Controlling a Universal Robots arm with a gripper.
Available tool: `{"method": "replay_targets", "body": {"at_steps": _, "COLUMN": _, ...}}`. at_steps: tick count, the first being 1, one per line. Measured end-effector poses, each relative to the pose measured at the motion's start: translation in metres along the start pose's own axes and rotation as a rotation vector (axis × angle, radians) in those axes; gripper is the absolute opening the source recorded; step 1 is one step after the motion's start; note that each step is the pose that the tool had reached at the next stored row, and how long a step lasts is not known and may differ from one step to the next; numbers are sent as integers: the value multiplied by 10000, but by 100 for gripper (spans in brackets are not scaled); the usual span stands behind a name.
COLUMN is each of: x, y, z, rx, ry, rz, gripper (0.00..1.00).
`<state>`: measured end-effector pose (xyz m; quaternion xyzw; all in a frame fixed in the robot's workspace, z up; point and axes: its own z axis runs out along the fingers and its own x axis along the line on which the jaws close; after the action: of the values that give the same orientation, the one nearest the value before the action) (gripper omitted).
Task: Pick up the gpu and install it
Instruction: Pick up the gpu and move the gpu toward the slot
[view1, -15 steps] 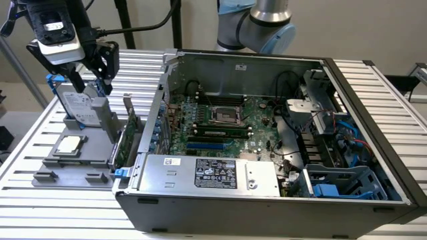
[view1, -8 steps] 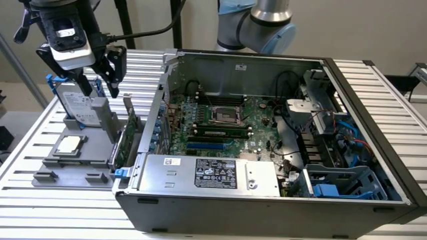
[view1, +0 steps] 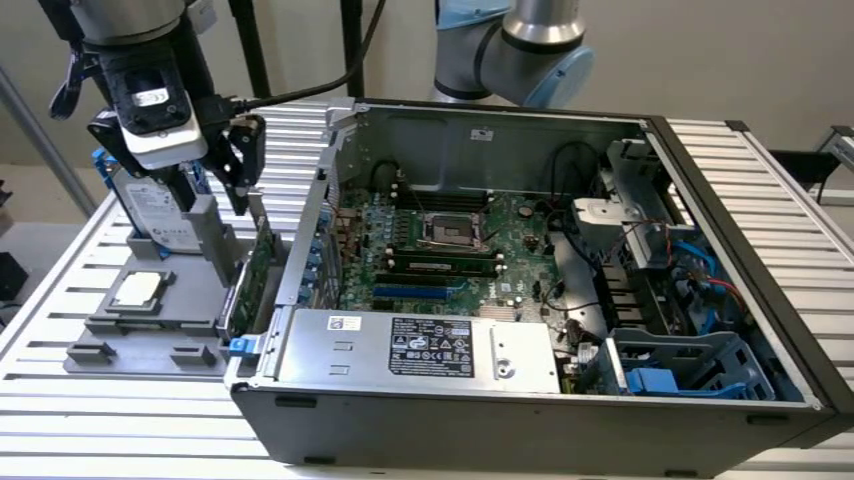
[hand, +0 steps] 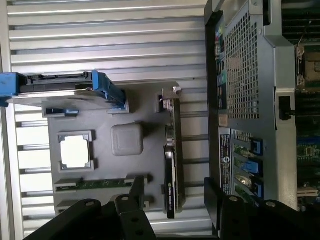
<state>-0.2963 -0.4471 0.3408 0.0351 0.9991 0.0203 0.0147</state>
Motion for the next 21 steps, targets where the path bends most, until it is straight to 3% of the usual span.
{"method": "replay_targets", "body": {"at_steps": 7, "x": -1, "y": -59, "z": 123, "rx": 2, "ry": 1, "rz": 2, "gripper": 60}}
{"method": "replay_targets", "body": {"at_steps": 21, "x": 5, "y": -72, "z": 377, "rx": 2, "ry": 1, "rz": 0, "gripper": 60}}
